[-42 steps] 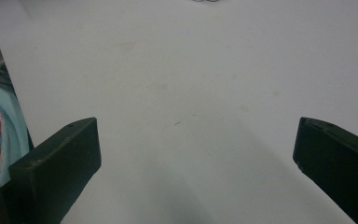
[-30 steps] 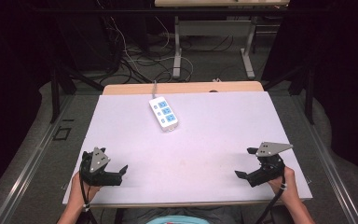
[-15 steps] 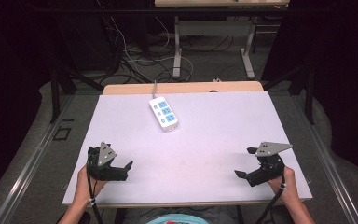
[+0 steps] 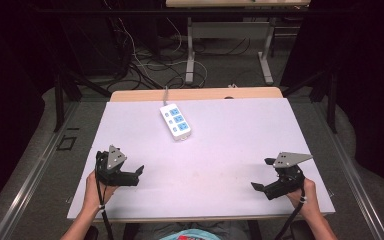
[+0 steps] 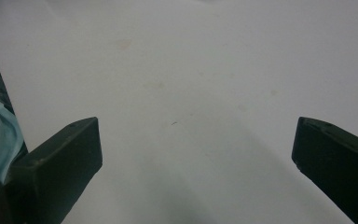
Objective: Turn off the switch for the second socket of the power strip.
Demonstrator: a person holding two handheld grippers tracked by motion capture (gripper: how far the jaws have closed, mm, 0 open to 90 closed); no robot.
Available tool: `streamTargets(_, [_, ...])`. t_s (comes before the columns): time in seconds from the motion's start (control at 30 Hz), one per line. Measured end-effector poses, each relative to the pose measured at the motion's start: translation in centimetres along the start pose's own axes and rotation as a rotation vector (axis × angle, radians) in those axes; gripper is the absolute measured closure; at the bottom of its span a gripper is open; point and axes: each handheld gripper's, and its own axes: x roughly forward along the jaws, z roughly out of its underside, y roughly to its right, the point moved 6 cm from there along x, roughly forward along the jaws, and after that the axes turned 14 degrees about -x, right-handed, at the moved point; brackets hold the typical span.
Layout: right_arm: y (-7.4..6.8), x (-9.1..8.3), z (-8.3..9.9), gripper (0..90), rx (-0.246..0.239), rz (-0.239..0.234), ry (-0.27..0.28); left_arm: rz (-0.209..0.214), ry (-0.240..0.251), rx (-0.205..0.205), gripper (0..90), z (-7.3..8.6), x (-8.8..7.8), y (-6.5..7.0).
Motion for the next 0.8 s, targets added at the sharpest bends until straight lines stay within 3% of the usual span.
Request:
streamTargets(0.23, [0.0, 0.0, 0.0, 1.3, -0.001, 0.004, -0.001, 0.005, 0.004, -0.002, 0.3, -0.6, 0.7, 0.1])
streamTargets(0.8, [0.0, 0.0, -0.1, 1.5, -0.012, 0.01, 0.003, 0.016, -0.009, 0.036, 0.8, -2.0, 2.9, 0.6])
